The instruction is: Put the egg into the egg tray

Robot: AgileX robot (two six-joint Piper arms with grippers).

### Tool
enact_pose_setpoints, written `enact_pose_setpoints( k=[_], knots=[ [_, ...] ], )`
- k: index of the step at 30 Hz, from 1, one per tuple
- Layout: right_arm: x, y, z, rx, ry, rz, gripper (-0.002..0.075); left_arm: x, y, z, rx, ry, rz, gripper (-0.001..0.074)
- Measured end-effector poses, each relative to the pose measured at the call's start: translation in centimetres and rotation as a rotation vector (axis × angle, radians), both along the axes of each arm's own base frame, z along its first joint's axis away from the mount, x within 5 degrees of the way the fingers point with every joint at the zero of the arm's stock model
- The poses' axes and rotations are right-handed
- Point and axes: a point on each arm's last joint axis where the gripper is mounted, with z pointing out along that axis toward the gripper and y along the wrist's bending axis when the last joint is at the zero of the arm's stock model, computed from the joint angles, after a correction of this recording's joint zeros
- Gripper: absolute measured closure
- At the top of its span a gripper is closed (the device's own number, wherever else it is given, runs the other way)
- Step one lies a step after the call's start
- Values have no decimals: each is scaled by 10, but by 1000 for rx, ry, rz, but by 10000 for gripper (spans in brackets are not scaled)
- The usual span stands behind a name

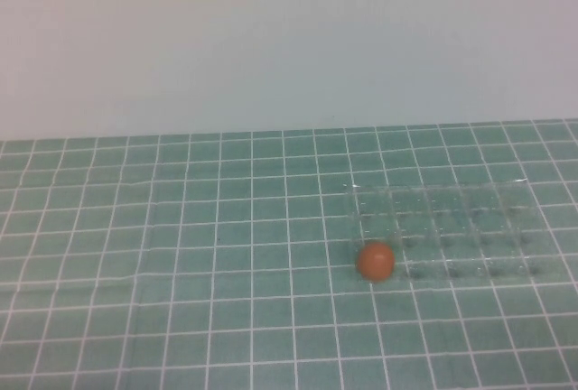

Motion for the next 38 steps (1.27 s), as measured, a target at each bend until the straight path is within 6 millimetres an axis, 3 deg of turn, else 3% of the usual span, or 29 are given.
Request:
enact_pose_setpoints(
  k=[7, 38],
  knots=[
    [3, 0, -26, 9, 47, -1, 13, 0, 0, 0, 0, 0, 0, 739],
    [3, 0, -26, 14, 52, -2, 13, 0, 0, 0, 0, 0, 0, 739]
  ],
)
